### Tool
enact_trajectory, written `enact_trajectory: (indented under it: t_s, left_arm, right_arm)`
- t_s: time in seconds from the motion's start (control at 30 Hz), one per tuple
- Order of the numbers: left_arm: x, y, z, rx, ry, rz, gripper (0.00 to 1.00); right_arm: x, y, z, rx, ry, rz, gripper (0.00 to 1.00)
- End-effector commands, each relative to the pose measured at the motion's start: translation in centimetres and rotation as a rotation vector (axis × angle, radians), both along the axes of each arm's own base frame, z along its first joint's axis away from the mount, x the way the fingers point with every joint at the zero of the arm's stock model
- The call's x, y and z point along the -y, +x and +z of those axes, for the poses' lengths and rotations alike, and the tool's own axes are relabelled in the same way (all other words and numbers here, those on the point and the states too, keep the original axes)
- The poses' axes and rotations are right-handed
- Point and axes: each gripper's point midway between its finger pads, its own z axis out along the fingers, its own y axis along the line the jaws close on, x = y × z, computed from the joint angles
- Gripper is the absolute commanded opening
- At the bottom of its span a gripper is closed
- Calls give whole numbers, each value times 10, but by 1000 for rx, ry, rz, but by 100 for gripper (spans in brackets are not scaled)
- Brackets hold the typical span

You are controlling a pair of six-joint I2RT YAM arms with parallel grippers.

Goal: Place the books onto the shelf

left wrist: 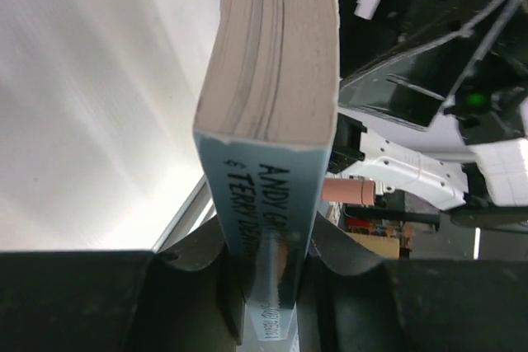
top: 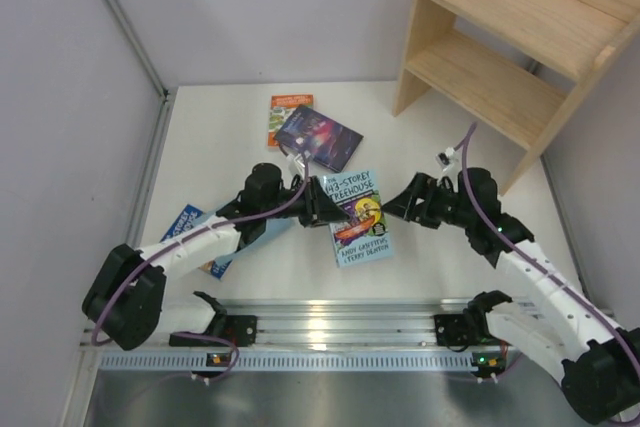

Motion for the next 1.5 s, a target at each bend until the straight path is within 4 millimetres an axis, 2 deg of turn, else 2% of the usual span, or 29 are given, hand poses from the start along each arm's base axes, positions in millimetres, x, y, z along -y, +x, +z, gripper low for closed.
enact_trajectory:
  t_s: [0.0, 0.03, 0.07, 0.1, 0.13, 0.17, 0.2, 0.23, 0.27, 0.3, 0.33, 0.37, 0.4, 0.43, 0.47, 0.5, 0.53, 0.67, 0.73, 0.77, 0.83, 0.93, 0.97, 1.0, 1.2, 1.33, 1.4, 1.47]
  left_arm:
    - [0, 20, 30, 98, 4, 72, 0]
    - [-2, 26, 25, 86, 40, 96, 0]
    - [1, 37, 31, 92, 63, 115, 0]
    - [-2, 43, 18, 57, 133, 151, 0]
    - [-3, 50, 15, 45, 164, 175, 0]
    - [-3, 61, 17, 29, 199, 210, 0]
    - [-5, 66, 15, 6, 230, 235, 0]
    - [-3, 77, 28, 30, 214, 268, 0]
    - [-2, 83, 32, 23, 207, 289, 0]
    - [-2, 88, 40, -10, 177, 319, 0]
    - [1, 93, 52, 0, 133, 331, 0]
    - [4, 98, 64, 1, 103, 341, 0]
    - [5, 103, 71, -21, 80, 356, 0]
    - [9, 108, 82, -16, 66, 362, 0]
    - [9, 111, 85, -25, 64, 367, 0]
    - [10, 114, 90, -36, 55, 379, 0]
    - [11, 118, 96, -39, 47, 388, 0]
    - [12, 128, 116, -62, -7, 421, 0]
    - [14, 133, 131, -73, -43, 431, 0]
    - [16, 132, 136, -81, -53, 423, 0]
    - [18, 133, 149, -79, -73, 417, 0]
    - [16, 131, 155, -98, -91, 425, 0]
    - [16, 131, 155, -101, -90, 429, 0]
    - [15, 129, 154, -106, -79, 427, 0]
    - [12, 118, 150, -154, -116, 418, 0]
    - [10, 110, 160, -153, -142, 402, 0]
    - [9, 107, 162, -156, -146, 399, 0]
    - [5, 103, 165, -143, -142, 407, 0]
  right_arm:
    - [33, 4, 7, 25, -253, -78, 81]
    - [41, 10, 12, 44, -306, -122, 83]
    - [39, 11, 18, 59, -339, -117, 84]
    - [39, 17, 39, 116, -362, -120, 84]
    - [46, 20, 42, 122, -425, -152, 84]
    - [38, 18, 46, 139, -459, -123, 83]
    - [35, 23, 70, 203, -475, -126, 82]
    - [30, 19, 76, 230, -526, -112, 80]
    - [24, 18, 81, 253, -555, -95, 78]
    - [16, 17, 103, 314, -554, -85, 78]
    - [15, 18, 112, 354, -581, -103, 78]
    - [-4, 6, 118, 394, -581, -42, 77]
    - [-13, 2, 137, 449, -569, -24, 78]
    - [-24, -9, 146, 495, -573, 6, 78]
    - [-31, -10, 150, 526, -598, 16, 78]
    - [-30, -8, 163, 573, -615, -23, 78]
    - [-41, -18, 166, 610, -622, 13, 79]
    - [-59, -20, 158, 731, -780, 77, 81]
    - [-66, -25, 160, 796, -847, 87, 84]
    - [-70, -22, 158, 825, -912, 89, 84]
    - [-66, -13, 161, 851, -1013, 26, 85]
    - [-68, -3, 155, 903, -1162, 21, 84]
    - [-67, 0, 147, 929, -1233, 42, 83]
    - [-62, 5, 153, 937, -1263, -31, 83]
    - [-54, 14, 148, 975, -1472, -75, 75]
    - [-57, 15, 142, 981, -1502, -50, 68]
    - [-57, 15, 142, 976, -1486, -57, 62]
    - [-55, 14, 144, 971, -1481, -72, 47]
